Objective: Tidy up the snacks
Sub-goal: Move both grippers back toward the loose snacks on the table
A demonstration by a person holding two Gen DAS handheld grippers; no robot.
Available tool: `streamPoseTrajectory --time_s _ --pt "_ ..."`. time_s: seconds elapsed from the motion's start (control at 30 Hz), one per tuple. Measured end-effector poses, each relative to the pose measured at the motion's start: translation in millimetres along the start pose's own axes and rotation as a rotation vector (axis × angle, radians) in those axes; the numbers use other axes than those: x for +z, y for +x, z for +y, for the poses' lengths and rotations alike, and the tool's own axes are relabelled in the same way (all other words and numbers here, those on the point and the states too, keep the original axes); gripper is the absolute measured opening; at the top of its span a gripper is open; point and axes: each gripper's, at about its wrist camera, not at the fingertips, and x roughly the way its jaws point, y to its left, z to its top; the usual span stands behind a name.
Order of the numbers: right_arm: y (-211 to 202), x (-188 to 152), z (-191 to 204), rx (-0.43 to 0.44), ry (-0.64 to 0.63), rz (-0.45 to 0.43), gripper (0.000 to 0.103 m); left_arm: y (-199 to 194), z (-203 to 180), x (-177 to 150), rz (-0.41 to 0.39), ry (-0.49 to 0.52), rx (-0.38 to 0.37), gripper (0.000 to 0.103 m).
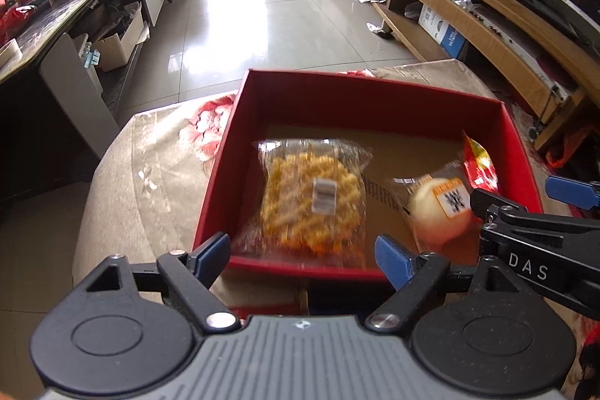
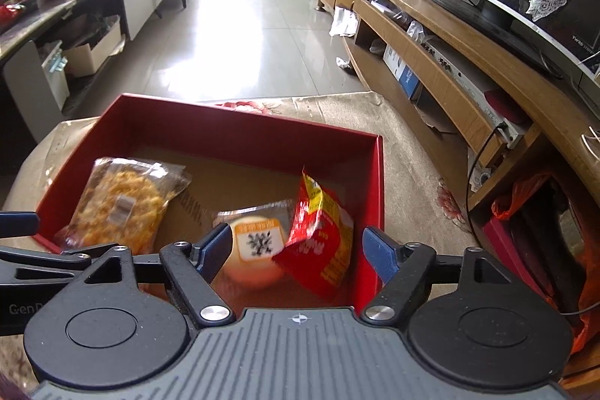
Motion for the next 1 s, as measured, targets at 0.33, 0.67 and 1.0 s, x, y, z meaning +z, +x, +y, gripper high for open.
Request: streamPoseTrajectory --time_s 0.33,0.67,1.0 --pt "-33 -35 11 0.024 -0.045 0.007 0.082 -26 11 -46 0.028 0.010 -0.032 0.082" --pt "-53 -80 19 0.035 -0.092 0.059 0.082 -41 6 -95 0.042 0.102 -0.024 0.082" --pt "-59 -109 26 0.059 -0.130 0.109 0.082 -49 1 -126 0.045 0.193 0.001 0.082"
